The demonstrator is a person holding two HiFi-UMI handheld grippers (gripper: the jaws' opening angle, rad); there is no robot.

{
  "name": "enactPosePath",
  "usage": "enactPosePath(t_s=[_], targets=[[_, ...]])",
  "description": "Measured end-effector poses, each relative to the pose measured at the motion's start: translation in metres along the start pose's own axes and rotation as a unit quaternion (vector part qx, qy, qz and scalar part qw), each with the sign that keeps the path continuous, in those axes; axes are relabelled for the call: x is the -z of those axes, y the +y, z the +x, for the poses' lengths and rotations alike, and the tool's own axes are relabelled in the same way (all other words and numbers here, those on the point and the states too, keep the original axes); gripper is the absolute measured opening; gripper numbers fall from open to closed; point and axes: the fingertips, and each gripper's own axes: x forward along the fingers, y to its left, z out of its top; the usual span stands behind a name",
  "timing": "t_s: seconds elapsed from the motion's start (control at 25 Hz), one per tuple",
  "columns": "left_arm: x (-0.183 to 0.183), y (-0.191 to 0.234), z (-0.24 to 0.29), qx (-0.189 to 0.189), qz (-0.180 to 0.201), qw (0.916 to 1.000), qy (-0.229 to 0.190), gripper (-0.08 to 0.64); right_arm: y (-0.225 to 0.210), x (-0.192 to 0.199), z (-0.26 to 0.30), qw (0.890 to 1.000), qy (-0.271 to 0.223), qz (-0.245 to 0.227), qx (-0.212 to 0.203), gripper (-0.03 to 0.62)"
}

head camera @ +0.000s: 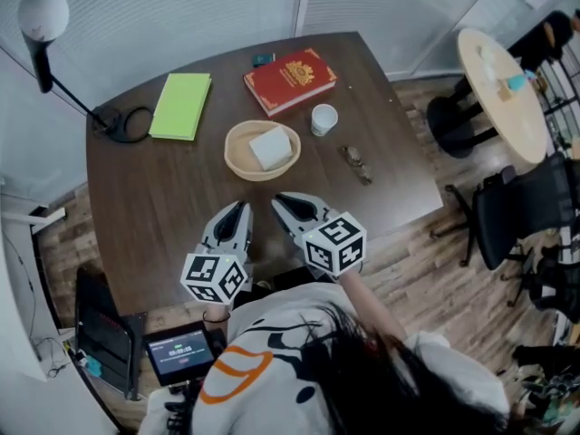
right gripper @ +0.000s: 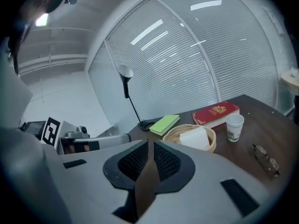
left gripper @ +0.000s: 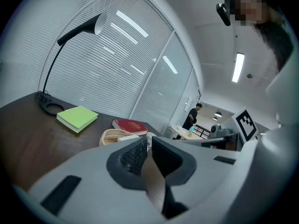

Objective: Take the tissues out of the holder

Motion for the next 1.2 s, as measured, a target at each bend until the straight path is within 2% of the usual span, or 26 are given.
enactPosePath(t_s=[0.2, 0.28, 0.4, 0.52, 0.68, 0.96, 1.04, 1.2], targets=[[0.006, 0.003, 0.017, -0.009, -0.009, 0.9999, 0.007, 0.031, -0.021, -0.008, 0.012, 0.998, 0.024, -0.054, -0.032, 0.030], [0.008, 0.004, 0.021, -0.014, -0.012, 0.9998, 0.008, 0.031, -0.029, -0.010, 0.019, 0.994, 0.044, -0.080, -0.052, 0.083], [0.008, 0.009, 0.025, -0.025, -0.018, 0.9995, 0.006, 0.031, -0.042, -0.011, 0.032, 0.986, 0.081, -0.121, -0.079, 0.115], [0.008, 0.015, 0.028, -0.036, -0.024, 0.9990, 0.005, 0.031, -0.055, -0.012, 0.048, 0.973, 0.125, -0.162, -0.108, 0.165], [0.011, 0.021, 0.030, -0.048, -0.033, 0.9983, 0.008, 0.031, -0.074, -0.004, 0.070, 0.947, 0.193, -0.216, -0.142, 0.249], [0.016, 0.029, 0.029, -0.063, -0.042, 0.9971, 0.011, 0.031, -0.105, -0.004, 0.111, 0.909, 0.255, -0.289, -0.155, 0.265], [0.017, 0.033, 0.027, -0.068, -0.043, 0.9966, 0.012, 0.031, -0.112, -0.001, 0.121, 0.891, 0.280, -0.320, -0.158, 0.272], [0.017, 0.039, 0.023, -0.080, -0.047, 0.9956, 0.012, 0.031, -0.121, 0.007, 0.140, 0.841, 0.335, -0.389, -0.168, 0.300]])
